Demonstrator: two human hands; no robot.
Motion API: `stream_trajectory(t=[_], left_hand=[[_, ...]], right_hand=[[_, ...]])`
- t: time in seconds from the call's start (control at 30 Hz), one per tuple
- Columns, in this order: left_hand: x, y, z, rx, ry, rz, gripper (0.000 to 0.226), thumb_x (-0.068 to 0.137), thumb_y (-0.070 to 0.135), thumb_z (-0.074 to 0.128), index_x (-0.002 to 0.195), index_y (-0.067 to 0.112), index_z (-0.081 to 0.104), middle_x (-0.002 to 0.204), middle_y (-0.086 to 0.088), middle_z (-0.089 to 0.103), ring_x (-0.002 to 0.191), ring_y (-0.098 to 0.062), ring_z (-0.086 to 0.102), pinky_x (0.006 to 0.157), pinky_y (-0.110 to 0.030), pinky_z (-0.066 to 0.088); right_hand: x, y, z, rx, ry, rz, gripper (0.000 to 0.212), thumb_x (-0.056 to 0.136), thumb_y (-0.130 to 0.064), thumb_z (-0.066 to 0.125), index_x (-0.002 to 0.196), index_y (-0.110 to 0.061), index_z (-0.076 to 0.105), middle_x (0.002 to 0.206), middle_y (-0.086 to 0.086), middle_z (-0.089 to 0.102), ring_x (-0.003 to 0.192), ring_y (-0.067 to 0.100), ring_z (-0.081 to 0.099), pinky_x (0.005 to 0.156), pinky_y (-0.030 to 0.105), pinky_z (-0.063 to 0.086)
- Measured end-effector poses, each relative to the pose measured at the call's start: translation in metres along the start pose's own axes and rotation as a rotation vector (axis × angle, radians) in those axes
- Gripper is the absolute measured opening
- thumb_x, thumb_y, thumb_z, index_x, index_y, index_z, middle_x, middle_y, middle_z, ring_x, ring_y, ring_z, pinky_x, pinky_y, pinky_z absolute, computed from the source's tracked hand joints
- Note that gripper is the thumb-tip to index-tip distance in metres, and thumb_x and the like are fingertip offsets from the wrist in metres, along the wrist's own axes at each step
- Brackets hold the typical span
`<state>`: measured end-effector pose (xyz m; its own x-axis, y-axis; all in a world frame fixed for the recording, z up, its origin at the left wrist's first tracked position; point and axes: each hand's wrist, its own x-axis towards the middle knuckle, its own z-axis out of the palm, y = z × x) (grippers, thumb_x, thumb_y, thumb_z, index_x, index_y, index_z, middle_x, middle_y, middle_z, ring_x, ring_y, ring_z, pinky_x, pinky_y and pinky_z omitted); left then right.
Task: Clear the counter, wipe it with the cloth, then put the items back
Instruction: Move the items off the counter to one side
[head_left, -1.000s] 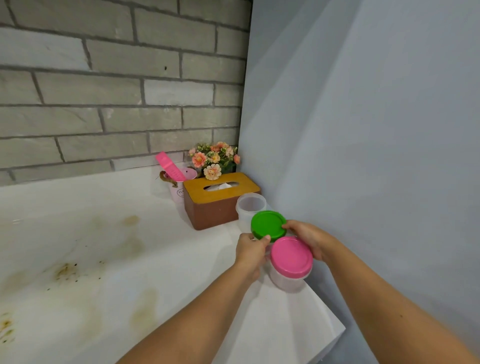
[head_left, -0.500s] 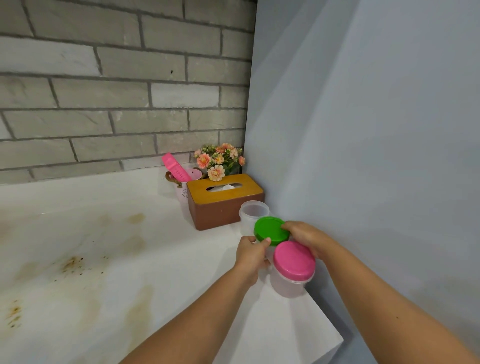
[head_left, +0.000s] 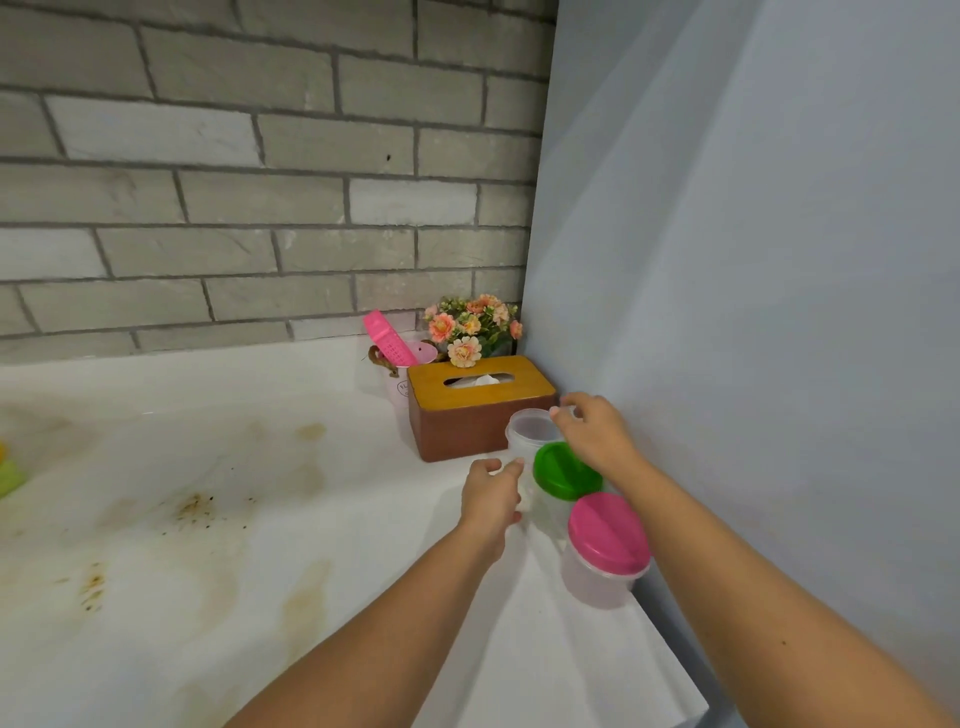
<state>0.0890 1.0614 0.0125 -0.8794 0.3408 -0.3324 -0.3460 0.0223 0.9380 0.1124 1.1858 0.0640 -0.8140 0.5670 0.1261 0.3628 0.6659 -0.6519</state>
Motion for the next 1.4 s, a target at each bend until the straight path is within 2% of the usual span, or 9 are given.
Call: stream_trajectory(t=[0.13,0.23,0.43,0.57,0.77,0.87,1.03,1.17,1.4], left_hand=[[-0.003,0.012,-0.021,-0.024,0.104,0.082,0.018,0.096,0.025,0.048,0.111,0.015,0.046,0.093,-0.003,0.052,0.089,-0.022,0.053,0.08,-0.035,0.049],[-0.008,0.02,-0.045,-0.058,0.174,0.149,0.014,0.096,0.023,0.046,0.105,0.013,0.05,0.081,0.001,0.051,0.076,-0.016,0.051,0.068,-0.029,0.047],[-0.024,0.031,-0.112,-0.092,0.319,0.187,0.009,0.095,0.019,0.047,0.093,0.012,0.052,0.077,0.0,0.05,0.076,-0.019,0.052,0.065,-0.029,0.044],[-0.039,0.035,-0.172,-0.117,0.404,0.21,0.01,0.095,0.018,0.046,0.089,0.012,0.052,0.073,0.0,0.047,0.067,-0.016,0.049,0.061,-0.027,0.041],[-0.065,0.04,-0.271,-0.115,0.51,0.24,0.013,0.095,0.018,0.048,0.082,0.016,0.052,0.075,0.0,0.048,0.069,-0.017,0.05,0.061,-0.028,0.042],[-0.08,0.039,-0.324,-0.1,0.56,0.235,0.014,0.095,0.019,0.048,0.082,0.017,0.052,0.077,0.0,0.049,0.073,-0.018,0.052,0.064,-0.029,0.042],[-0.097,0.036,-0.405,-0.086,0.616,0.24,0.011,0.095,0.019,0.048,0.087,0.012,0.052,0.075,0.0,0.048,0.071,-0.018,0.05,0.061,-0.028,0.041],[-0.097,0.034,-0.449,-0.06,0.624,0.225,0.01,0.094,0.019,0.05,0.09,0.01,0.052,0.074,0.0,0.048,0.07,-0.018,0.049,0.062,-0.029,0.042],[-0.062,0.037,-0.501,0.009,0.691,0.185,0.011,0.089,0.017,0.059,0.094,0.009,0.053,0.079,-0.003,0.051,0.067,-0.019,0.047,0.061,-0.03,0.043]], right_hand=[[-0.003,-0.029,0.01,0.062,0.012,-0.128,0.028,0.094,-0.024,0.053,0.113,-0.008,0.064,0.113,0.012,0.064,0.106,0.026,0.058,0.089,0.032,0.044],[-0.009,-0.051,0.025,0.085,-0.051,-0.203,0.027,0.094,-0.025,0.052,0.111,-0.008,0.064,0.108,0.011,0.066,0.104,0.025,0.059,0.085,0.03,0.044],[-0.027,-0.099,0.067,0.129,-0.202,-0.313,0.021,0.094,-0.022,0.052,0.102,-0.01,0.067,0.083,0.001,0.059,0.082,0.019,0.056,0.072,0.026,0.042],[-0.047,-0.141,0.102,0.181,-0.294,-0.369,0.021,0.093,-0.022,0.052,0.097,-0.008,0.066,0.068,-0.004,0.053,0.078,0.021,0.057,0.055,0.022,0.037],[-0.085,-0.214,0.16,0.228,-0.385,-0.415,0.02,0.092,-0.024,0.053,0.095,-0.012,0.067,0.082,0.003,0.061,0.079,0.023,0.06,0.053,0.019,0.037],[-0.111,-0.25,0.191,0.233,-0.425,-0.428,0.019,0.092,-0.024,0.052,0.094,-0.013,0.067,0.083,0.004,0.062,0.081,0.025,0.062,0.054,0.02,0.038],[-0.147,-0.301,0.241,0.266,-0.477,-0.421,0.011,0.09,-0.023,0.055,0.085,-0.019,0.064,0.081,0.005,0.061,0.073,0.022,0.058,0.056,0.023,0.04],[-0.161,-0.325,0.269,0.268,-0.513,-0.424,0.01,0.09,-0.024,0.055,0.085,-0.02,0.063,0.079,0.003,0.06,0.074,0.021,0.057,0.052,0.021,0.037],[-0.135,-0.354,0.299,0.233,-0.543,-0.428,0.017,0.091,-0.025,0.054,0.095,-0.015,0.067,0.082,0.003,0.061,0.078,0.021,0.06,0.054,0.022,0.039]])
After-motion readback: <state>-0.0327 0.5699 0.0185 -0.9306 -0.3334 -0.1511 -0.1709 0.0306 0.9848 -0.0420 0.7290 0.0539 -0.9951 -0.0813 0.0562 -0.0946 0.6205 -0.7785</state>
